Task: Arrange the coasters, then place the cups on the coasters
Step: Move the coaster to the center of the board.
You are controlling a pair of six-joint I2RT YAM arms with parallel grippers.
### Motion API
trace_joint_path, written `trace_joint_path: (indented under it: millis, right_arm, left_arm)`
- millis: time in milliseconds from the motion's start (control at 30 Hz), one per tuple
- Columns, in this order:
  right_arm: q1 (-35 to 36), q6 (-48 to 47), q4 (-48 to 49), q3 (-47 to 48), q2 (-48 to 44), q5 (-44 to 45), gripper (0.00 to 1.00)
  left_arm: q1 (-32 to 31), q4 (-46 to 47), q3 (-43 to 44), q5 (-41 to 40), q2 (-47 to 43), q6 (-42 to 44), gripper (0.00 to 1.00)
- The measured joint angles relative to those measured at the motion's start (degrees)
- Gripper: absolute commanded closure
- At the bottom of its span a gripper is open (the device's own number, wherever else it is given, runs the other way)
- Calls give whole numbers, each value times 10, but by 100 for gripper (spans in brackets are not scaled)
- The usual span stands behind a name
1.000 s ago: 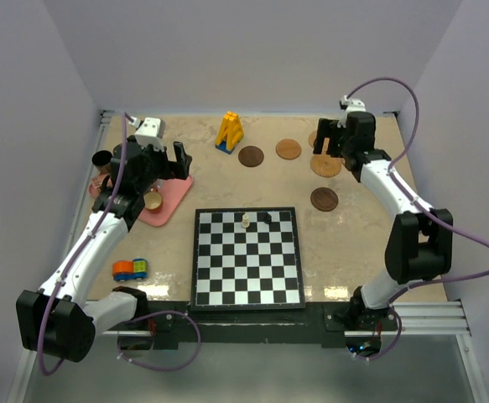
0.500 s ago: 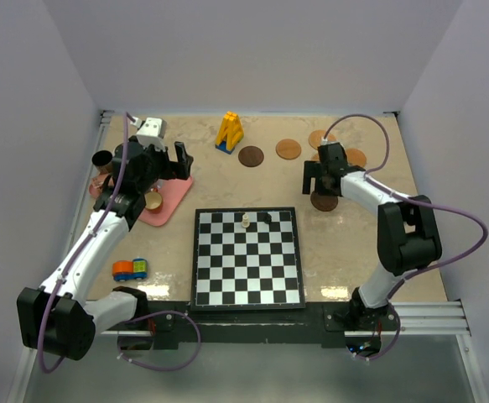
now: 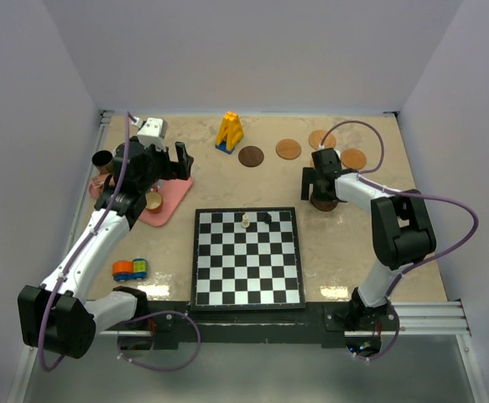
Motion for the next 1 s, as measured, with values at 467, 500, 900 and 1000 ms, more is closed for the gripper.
trace_joint_path:
  millis: [467,500,900,1000]
  right_arm:
    - [-11,13,9,-1,13,-2,12]
    - [-14,13,9,-1,13,-2,13]
    - [-34,12,41,3,28,5,21]
    - [-37,11,48,5,31,7,22]
  left_arm:
    - [0,0,0,0,0,0,0]
    - [0,0,0,0,0,0,0]
    - [0,0,0,-1,-2,0,0]
    - [0,0,0,-2,-2,0,0]
